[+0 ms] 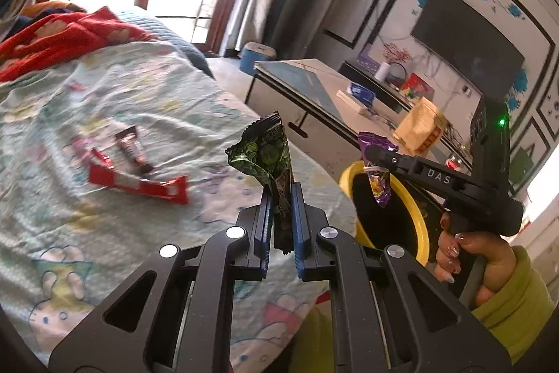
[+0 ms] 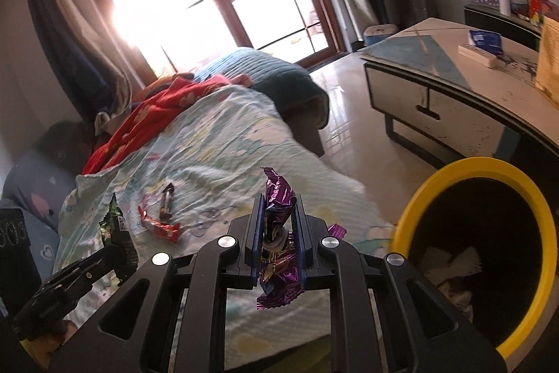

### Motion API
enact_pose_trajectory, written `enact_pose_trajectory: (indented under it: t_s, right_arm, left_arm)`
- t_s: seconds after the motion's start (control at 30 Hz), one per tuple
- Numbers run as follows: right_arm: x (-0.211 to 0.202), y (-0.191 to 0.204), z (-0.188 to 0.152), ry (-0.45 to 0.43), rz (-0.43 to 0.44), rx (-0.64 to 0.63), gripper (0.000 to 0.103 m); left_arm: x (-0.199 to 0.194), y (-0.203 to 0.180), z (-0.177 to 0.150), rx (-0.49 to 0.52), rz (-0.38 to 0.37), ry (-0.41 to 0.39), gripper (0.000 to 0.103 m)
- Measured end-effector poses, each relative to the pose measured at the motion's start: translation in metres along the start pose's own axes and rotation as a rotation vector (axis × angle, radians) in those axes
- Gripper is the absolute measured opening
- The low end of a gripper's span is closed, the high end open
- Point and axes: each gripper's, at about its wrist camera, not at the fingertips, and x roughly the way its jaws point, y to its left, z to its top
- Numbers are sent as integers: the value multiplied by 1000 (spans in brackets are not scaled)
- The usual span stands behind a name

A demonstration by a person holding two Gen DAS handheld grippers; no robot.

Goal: Collect trash
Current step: 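Carry the green snack bag with the left tool while the right tool carries the purple wrapper to the bin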

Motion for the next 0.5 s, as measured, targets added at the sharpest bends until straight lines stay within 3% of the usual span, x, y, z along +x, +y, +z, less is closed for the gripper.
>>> enact_pose_trajectory:
  t_s: [0.5]
  right_arm:
    - [-42, -57, -2, -69, -73, 75, 15]
  left_arm:
    - [39, -63, 3, 138, -82, 47, 6]
